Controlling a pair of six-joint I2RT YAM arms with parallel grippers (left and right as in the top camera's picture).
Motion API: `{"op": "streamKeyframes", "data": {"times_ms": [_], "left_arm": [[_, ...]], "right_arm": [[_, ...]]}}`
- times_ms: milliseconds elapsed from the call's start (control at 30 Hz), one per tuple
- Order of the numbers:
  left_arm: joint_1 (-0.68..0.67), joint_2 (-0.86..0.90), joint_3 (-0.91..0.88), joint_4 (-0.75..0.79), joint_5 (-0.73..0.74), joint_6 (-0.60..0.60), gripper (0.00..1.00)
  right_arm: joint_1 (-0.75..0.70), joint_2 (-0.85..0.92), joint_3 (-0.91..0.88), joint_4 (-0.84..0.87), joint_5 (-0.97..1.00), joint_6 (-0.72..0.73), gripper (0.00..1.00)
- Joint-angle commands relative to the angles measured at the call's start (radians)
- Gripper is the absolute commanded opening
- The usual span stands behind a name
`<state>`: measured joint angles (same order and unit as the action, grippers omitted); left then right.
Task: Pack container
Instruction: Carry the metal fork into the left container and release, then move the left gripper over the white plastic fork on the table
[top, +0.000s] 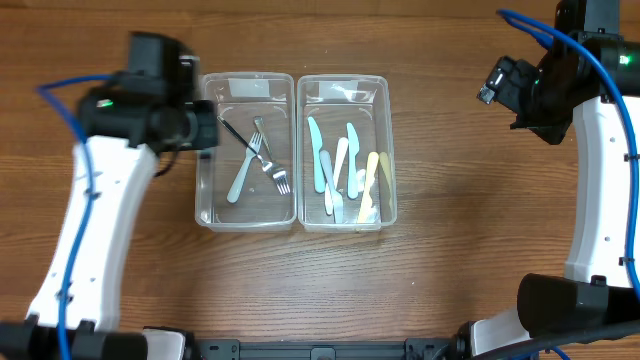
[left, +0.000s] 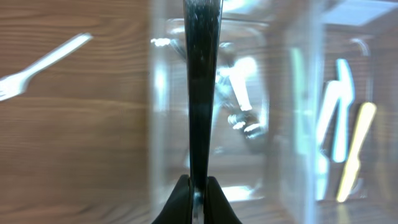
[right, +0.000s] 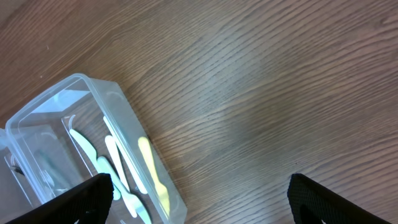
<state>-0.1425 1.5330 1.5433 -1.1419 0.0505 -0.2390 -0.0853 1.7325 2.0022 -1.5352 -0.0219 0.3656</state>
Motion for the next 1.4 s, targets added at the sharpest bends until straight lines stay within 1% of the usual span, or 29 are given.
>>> {"op": "streamKeyframes", "data": {"times_ms": [0, 100, 133, 167, 300, 367, 467, 533, 600, 667, 733, 767, 800, 900, 933, 967, 1000, 1033, 1100, 1133, 1167, 1200, 1267, 1367], "left_arm": [[-0.089, 0.091, -0.026, 0.049, 0.028, -0.102, 0.04], [-0.132, 0.185, -0.026, 0.066, 0.027, -0.098, 0.05], [-0.138, 0.211, -0.026, 0.07, 0.028, -0.098, 0.1], [-0.142, 0.231, -0.026, 0.074, 0.028, -0.098, 0.13], [-0.147, 0.329, -0.026, 0.082, 0.028, -0.098, 0.16], [-0.146, 0.359, -0.026, 0.083, 0.028, -0.098, 0.21], [-0.146, 0.367, -0.02, 0.096, 0.027, -0.06, 0.22], [-0.145, 0.355, 0.026, 0.077, 0.003, -0.019, 0.21], [-0.141, 0.335, 0.099, 0.037, -0.068, -0.013, 0.22], [-0.131, 0.309, 0.175, -0.002, -0.144, 0.003, 0.25], [-0.104, 0.276, 0.254, -0.037, -0.236, 0.021, 0.34], [-0.084, 0.262, 0.279, -0.044, -0.265, 0.023, 0.42], [-0.067, 0.252, 0.293, -0.045, -0.279, 0.023, 0.48], [0.046, 0.217, 0.314, -0.04, -0.285, 0.016, 0.53], [0.08, 0.216, 0.314, -0.042, -0.286, -0.004, 0.59], [0.127, 0.215, 0.314, -0.05, -0.285, -0.034, 0.63], [0.186, 0.218, 0.312, -0.061, -0.274, -0.071, 0.64], [0.27, 0.228, 0.309, -0.071, -0.233, -0.125, 0.64], [0.359, 0.245, 0.309, -0.091, -0.167, -0.237, 0.67], [0.396, 0.254, 0.309, -0.103, -0.131, -0.312, 0.74], [0.434, 0.266, 0.309, -0.119, -0.094, -0.413, 0.87], [0.474, 0.283, 0.308, -0.145, -0.057, -0.548, 1.0], [0.522, 0.31, 0.307, -0.189, -0.021, -0.729, 1.0], [0.555, 0.347, 0.296, -0.216, 0.008, -0.945, 1.0]], "right_arm": [[-0.002, -0.002, 0.001, 0.003, 0.0, -0.003, 0.92], [-0.002, -0.002, 0.001, 0.002, -0.006, -0.003, 0.92], [-0.002, -0.002, 0.001, 0.002, -0.007, -0.003, 0.92], [-0.002, -0.002, 0.001, 0.002, -0.007, -0.003, 0.92], [-0.002, -0.002, 0.001, 0.001, -0.007, -0.003, 0.92], [-0.002, -0.002, 0.001, -0.001, -0.007, -0.003, 0.92], [-0.002, -0.002, 0.001, -0.001, -0.006, -0.003, 0.92], [-0.002, -0.002, 0.001, -0.001, -0.006, -0.003, 0.92], [-0.002, -0.002, 0.001, -0.001, -0.006, -0.003, 0.92], [-0.002, -0.002, 0.001, -0.004, -0.006, -0.003, 0.92], [-0.002, -0.002, 0.001, -0.005, -0.006, -0.003, 0.92], [-0.002, -0.002, 0.001, -0.005, -0.006, -0.003, 0.92], [-0.002, -0.002, 0.001, -0.005, -0.006, -0.003, 0.92], [-0.002, -0.002, 0.001, -0.005, -0.006, -0.003, 0.92], [-0.002, -0.002, 0.001, -0.005, -0.006, -0.003, 0.92], [-0.002, -0.002, 0.001, -0.005, -0.006, -0.003, 0.92], [-0.002, -0.002, 0.001, -0.005, -0.006, -0.003, 0.92], [-0.002, -0.002, 0.001, -0.005, -0.006, -0.003, 0.92], [-0.002, -0.002, 0.001, -0.005, -0.006, -0.003, 0.92], [-0.002, -0.002, 0.001, -0.005, -0.006, -0.003, 0.92], [-0.002, -0.002, 0.001, -0.005, -0.006, -0.003, 0.92], [-0.002, -0.002, 0.001, -0.005, -0.006, -0.003, 0.92], [-0.002, -0.002, 0.001, -0.004, -0.006, -0.003, 0.92], [-0.002, -0.002, 0.001, -0.004, -0.006, -0.003, 0.92]]}}
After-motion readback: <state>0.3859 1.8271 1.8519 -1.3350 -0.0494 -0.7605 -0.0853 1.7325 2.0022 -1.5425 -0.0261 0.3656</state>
